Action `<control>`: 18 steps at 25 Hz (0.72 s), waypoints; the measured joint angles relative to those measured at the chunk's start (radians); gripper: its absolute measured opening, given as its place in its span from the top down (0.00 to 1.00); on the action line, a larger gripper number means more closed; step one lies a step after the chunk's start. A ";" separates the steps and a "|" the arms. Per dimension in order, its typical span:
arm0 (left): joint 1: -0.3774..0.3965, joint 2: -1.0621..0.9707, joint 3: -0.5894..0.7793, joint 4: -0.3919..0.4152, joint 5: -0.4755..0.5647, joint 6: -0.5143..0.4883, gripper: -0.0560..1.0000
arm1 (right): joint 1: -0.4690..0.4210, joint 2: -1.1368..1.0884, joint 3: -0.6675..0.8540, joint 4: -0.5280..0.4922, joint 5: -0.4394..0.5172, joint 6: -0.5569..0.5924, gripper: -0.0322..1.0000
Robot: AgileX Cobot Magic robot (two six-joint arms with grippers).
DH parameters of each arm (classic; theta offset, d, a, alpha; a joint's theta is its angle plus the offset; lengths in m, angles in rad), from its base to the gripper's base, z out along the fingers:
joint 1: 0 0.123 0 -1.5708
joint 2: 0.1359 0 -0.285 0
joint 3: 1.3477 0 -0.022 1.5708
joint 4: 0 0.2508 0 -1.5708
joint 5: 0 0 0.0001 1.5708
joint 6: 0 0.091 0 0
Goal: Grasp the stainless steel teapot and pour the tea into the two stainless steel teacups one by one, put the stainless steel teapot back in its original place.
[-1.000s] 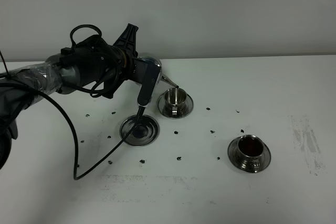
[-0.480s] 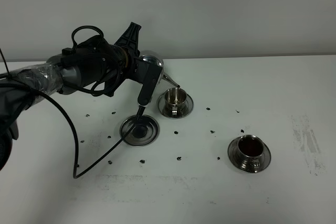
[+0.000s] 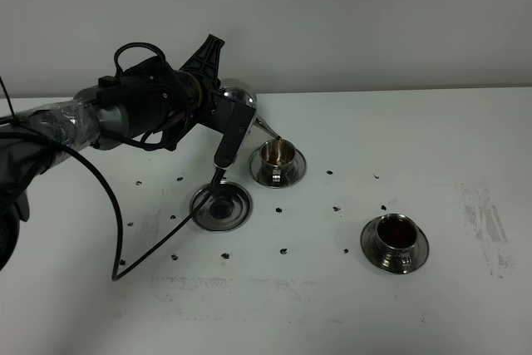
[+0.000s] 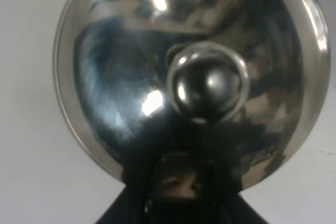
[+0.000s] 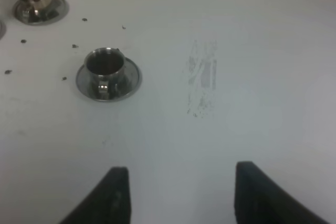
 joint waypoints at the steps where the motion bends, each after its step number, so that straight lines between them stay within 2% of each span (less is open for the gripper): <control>1: 0.000 0.000 0.000 0.000 0.000 0.000 0.74 | 0.000 0.000 0.000 0.000 0.000 0.000 0.55; 18: 0.000 0.000 0.000 0.051 0.000 0.001 0.74 | 0.000 0.000 0.000 0.000 0.000 0.000 0.55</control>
